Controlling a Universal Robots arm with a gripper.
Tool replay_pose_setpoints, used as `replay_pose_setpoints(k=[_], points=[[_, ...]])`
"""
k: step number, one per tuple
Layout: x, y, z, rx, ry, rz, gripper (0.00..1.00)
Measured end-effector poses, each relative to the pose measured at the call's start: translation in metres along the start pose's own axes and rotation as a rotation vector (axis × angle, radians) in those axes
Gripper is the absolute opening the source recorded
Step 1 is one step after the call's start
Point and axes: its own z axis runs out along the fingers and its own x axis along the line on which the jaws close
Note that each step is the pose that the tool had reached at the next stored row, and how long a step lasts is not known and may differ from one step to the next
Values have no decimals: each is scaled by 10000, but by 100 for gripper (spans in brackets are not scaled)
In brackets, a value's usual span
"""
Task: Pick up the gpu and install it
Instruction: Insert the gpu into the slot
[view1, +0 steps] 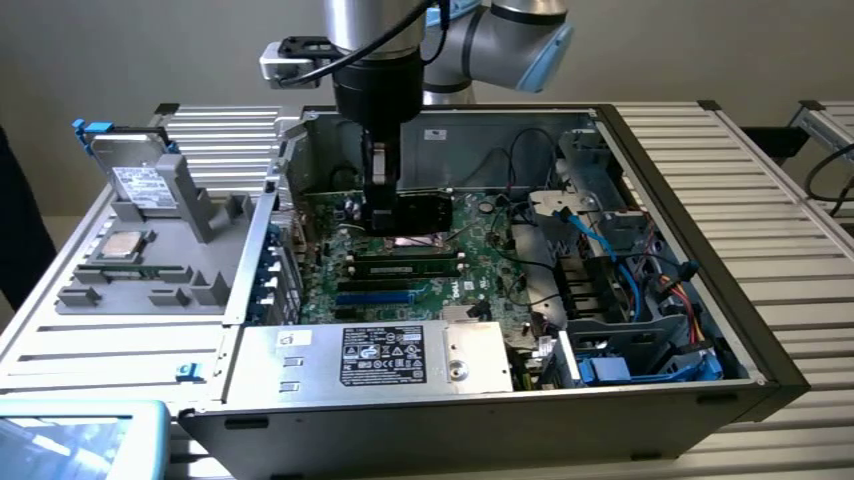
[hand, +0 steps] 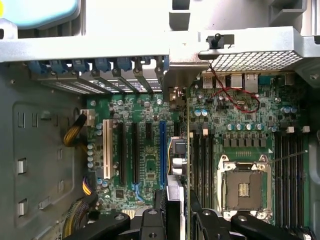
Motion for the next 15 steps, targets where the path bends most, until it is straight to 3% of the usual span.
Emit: replay_pose_setpoints(k=[3,7,10,13,15], points=[[43,-2,42,-23,-4,-1,28],[81,-4,82,-173,-13,-10,28],[106,-7,113,-228,-117,-14,28],[133,-8,163,-235,-193,-15,28],[158,-9,182,-259,-298,-18,28]])
